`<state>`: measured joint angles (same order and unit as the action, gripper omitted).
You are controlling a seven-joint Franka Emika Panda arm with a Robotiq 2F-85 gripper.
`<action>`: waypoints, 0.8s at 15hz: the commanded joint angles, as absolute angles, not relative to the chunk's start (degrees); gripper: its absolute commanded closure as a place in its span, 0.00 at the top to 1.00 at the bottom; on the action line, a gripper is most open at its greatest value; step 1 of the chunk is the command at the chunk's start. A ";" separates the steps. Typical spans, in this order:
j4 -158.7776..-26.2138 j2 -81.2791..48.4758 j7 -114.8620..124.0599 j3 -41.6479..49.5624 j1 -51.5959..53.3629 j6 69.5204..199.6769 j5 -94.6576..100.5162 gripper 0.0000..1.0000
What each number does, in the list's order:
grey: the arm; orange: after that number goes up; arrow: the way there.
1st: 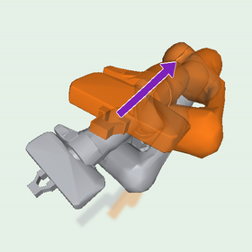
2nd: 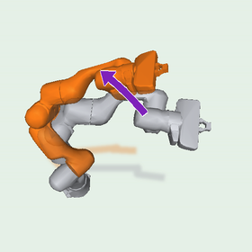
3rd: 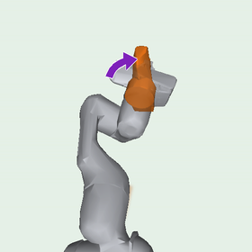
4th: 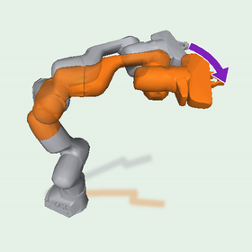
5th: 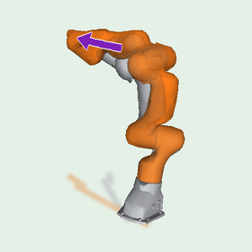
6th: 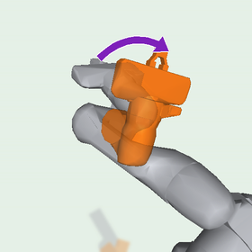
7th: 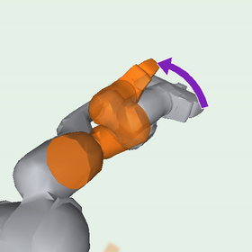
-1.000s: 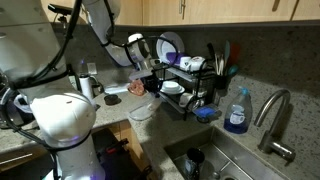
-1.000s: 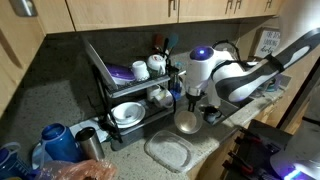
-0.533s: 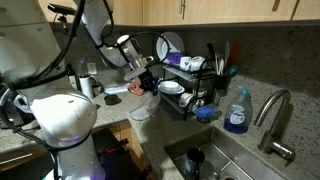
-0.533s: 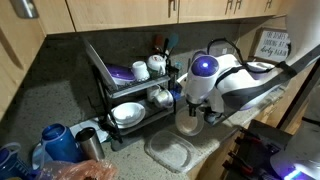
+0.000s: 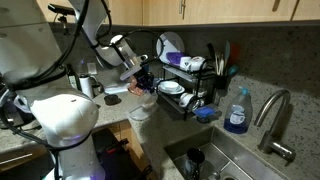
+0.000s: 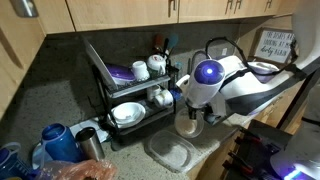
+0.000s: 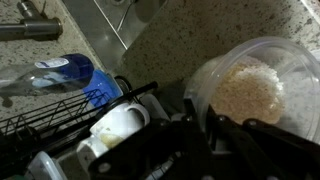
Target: Pour the contents in the clear bowl on the right into the bowl on the left
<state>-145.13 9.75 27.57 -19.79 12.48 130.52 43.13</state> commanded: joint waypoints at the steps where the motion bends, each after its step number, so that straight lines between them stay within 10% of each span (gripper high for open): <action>1: -145.03 11.44 30.14 -20.77 13.53 127.87 45.64 0.03; 12: -144.47 10.86 34.49 -22.63 15.70 126.11 51.94 0.03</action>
